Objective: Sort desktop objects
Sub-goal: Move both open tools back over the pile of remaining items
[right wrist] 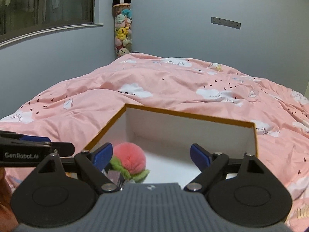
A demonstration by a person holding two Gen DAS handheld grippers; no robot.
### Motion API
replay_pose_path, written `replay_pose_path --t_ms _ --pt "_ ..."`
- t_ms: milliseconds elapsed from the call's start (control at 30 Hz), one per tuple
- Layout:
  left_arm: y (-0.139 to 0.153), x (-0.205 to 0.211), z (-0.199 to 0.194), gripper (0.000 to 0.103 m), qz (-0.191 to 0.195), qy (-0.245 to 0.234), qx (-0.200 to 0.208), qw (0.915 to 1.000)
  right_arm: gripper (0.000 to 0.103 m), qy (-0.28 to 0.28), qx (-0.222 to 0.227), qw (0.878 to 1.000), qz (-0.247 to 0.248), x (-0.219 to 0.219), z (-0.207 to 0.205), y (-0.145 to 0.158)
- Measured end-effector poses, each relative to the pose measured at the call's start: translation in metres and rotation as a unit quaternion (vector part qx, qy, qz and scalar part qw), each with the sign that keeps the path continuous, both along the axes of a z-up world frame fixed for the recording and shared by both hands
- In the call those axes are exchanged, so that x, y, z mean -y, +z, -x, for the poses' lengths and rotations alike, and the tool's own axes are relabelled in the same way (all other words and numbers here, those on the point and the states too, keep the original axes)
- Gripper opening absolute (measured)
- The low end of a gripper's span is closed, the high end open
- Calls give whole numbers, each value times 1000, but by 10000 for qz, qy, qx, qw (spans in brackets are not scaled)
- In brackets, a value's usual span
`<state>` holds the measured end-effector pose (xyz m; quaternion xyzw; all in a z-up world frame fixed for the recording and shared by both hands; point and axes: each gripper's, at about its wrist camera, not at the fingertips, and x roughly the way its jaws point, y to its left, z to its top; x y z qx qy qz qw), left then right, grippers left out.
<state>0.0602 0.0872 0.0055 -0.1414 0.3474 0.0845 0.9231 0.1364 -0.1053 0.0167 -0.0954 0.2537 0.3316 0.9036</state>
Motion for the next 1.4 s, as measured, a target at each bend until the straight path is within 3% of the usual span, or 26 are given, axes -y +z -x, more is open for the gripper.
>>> replay_pose_path --t_ms 233,567,800,1067,1233,1400 --pt "-1 20 19 68 -122 -399 -115 9991 89 20 -154 9997 -211 28 23 -2" --pt "-9 53 40 68 -320 -921 -467 9941 89 107 -452 9989 87 51 62 -18" --pt "-25 63 51 68 -248 -1060 -928 9897 89 -220 -792 9962 291 63 76 -30" --pt "-45 63 57 68 95 -1151 -1353 9841 77 -674 -1716 9816 501 85 78 -56" --pt "-46 66 57 66 104 -1328 -1361 9817 66 -966 -1844 9771 428 95 72 -59" --pt "-47 79 55 66 -27 -1634 -1405 9765 66 -969 -1890 9756 551 93 70 -64"
